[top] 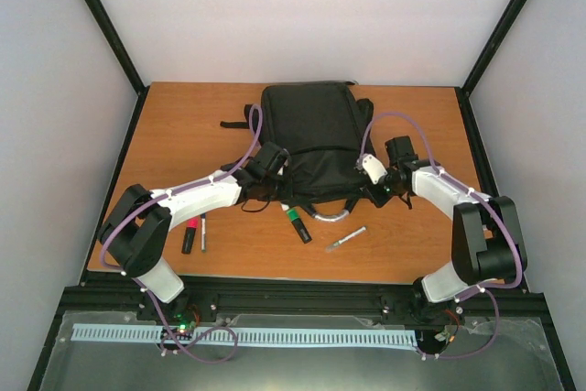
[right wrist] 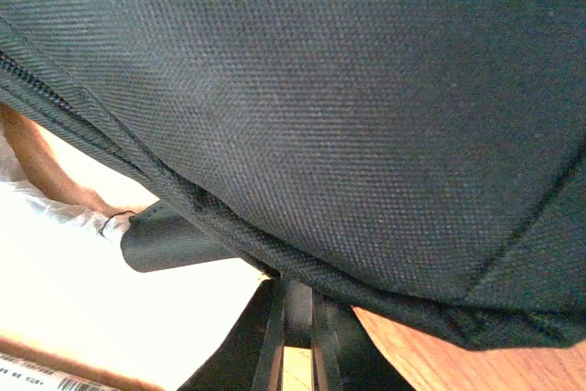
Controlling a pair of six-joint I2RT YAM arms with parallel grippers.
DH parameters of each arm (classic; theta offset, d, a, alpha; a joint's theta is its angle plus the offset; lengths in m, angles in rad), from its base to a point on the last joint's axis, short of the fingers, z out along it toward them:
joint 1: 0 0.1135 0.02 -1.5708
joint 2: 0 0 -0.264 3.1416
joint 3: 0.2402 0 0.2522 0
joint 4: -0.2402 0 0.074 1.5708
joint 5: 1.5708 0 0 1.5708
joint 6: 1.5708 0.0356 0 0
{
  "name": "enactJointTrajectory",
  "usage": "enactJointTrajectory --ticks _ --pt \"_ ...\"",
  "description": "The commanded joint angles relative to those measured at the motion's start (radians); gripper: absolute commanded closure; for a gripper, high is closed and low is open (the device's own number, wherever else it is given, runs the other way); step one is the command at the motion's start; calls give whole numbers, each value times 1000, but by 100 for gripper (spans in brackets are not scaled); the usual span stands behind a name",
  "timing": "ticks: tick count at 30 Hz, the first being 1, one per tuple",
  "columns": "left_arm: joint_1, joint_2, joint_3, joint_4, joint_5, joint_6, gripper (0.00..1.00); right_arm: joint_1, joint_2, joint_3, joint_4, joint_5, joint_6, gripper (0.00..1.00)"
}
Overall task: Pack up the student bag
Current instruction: Zip the student bag at the center of the board.
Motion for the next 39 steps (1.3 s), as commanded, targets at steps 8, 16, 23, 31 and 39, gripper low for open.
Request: enactJointTrajectory --ticks 8,16,23,31,39 --pt "4 0 9 0 -11 27 99 -83 88 61 -38 -147 33 97" --pt "5 -6 7 -12 -26 44 99 -187 43 57 -112 -144 -48 97" --pt "6 -9 7 -8 -31 52 99 -244 42 40 -46 -53 -66 97" --pt "6 -55 -21 51 134 172 99 -250 98 89 38 -34 -99 97" --pt "7 -97 -24 14 120 228 99 -250 165 178 48 -30 -132 97"
